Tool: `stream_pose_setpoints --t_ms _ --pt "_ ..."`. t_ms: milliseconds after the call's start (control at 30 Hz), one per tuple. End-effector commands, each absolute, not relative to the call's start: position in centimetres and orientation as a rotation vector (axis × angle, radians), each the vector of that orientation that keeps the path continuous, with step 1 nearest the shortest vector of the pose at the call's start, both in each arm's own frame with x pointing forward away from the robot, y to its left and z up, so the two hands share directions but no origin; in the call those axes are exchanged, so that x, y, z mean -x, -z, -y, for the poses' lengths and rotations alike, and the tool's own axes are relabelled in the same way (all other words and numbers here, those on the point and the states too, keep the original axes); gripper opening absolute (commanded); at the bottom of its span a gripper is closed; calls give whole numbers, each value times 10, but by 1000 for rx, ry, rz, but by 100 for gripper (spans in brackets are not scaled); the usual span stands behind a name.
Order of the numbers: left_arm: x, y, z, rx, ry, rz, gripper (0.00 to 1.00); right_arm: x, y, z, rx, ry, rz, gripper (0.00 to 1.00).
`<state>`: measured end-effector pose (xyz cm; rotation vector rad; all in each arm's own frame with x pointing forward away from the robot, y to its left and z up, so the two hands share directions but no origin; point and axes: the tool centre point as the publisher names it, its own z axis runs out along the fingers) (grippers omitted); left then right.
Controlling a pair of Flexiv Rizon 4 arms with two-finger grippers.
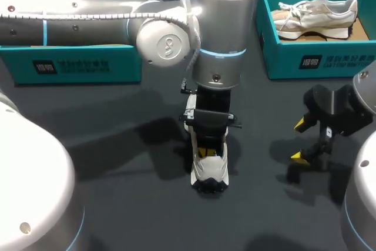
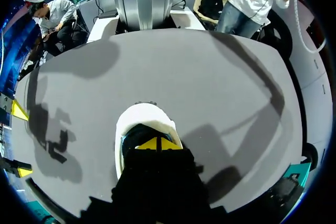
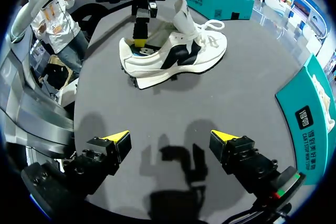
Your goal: Take the shoe out of the shoebox, open the shoe tongue, remove and reinsert the insole, then place the shoe into the shoebox
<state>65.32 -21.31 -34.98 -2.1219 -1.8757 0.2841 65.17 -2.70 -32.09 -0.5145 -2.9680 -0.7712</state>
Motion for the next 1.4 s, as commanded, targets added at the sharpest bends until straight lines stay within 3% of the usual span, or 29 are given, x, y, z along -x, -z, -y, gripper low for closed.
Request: stream_pose_setpoints --t_ms 33,300,667,1167,1400 --pt "-651 378 223 2091 -248 1873 0 -649 320 27 516 770 2972 100" --pt "-657 414 229 2029 -225 1920 0 -649 320 27 516 770 2972 100" --pt "-652 373 228 2109 -197 1939 0 -649 320 27 516 770 2972 100" --pt "-662 433 225 1954 -54 2040 0 -649 320 27 516 770 2972 100" --pt "-668 399 227 1994 -137 2102 0 -649 320 27 516 770 2972 100"
